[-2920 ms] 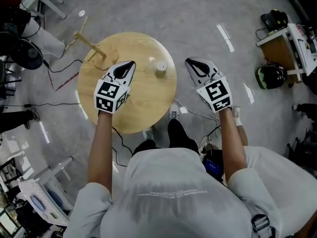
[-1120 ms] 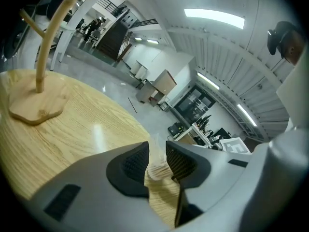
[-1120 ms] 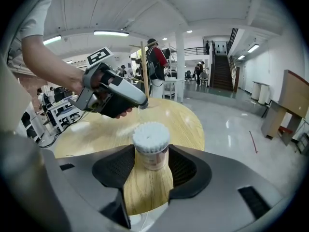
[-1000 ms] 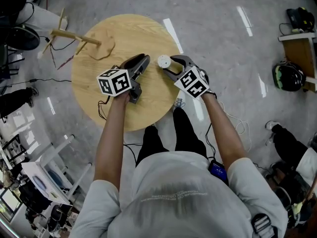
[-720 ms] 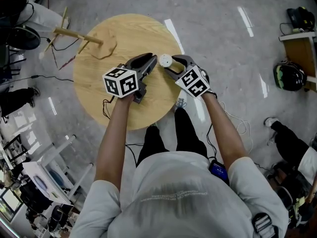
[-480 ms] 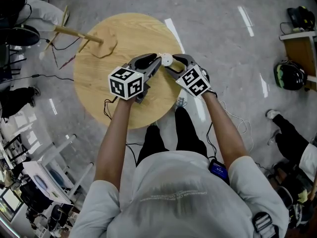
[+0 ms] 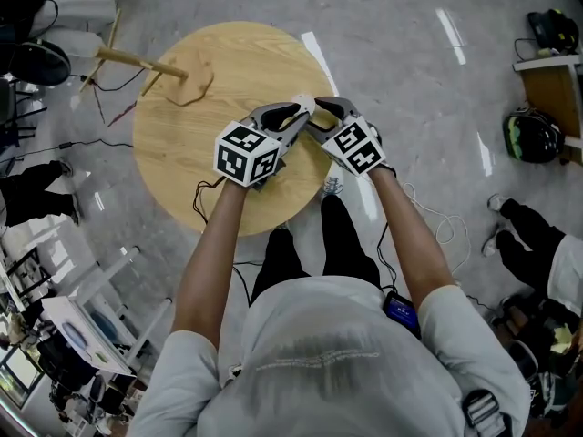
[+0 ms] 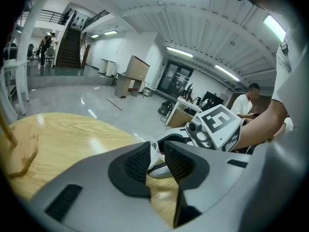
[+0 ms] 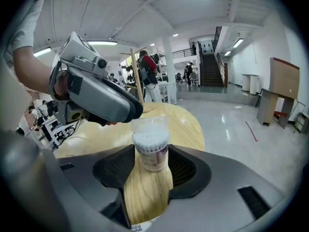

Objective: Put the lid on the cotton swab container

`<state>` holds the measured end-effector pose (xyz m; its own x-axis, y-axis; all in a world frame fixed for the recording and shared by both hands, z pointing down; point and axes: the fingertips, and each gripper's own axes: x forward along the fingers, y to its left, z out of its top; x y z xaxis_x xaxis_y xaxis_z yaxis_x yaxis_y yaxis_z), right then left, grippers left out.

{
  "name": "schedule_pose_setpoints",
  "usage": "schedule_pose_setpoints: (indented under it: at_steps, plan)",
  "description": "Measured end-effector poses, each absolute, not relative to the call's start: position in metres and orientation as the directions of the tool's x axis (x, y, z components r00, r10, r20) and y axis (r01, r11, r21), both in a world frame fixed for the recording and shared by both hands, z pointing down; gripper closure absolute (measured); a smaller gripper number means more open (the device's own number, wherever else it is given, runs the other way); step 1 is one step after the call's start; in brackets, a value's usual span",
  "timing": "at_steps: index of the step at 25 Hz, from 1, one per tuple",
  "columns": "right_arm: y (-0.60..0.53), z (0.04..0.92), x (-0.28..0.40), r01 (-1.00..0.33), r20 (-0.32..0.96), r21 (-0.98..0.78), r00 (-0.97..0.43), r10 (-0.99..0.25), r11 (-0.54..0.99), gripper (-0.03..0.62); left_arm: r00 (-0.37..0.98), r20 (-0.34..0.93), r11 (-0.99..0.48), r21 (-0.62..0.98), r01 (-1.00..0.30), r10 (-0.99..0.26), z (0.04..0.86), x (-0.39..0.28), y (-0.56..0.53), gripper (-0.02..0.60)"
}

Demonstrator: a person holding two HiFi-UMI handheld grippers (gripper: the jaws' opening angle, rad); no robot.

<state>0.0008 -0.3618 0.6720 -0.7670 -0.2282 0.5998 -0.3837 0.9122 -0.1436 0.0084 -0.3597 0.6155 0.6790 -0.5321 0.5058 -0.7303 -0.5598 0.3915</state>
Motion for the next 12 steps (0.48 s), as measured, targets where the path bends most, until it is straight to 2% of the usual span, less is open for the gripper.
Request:
schedule_pose_setpoints:
  at_steps: [12]
  plan:
    - [-0.361,0.675,0.002,-0.387,0.593,-0.153,-0.772,-0.228,0.909,0.352,0.673,0.544,-0.568,0.379,-0.73,-0.501,0.631,0.018,-0.357,0.495]
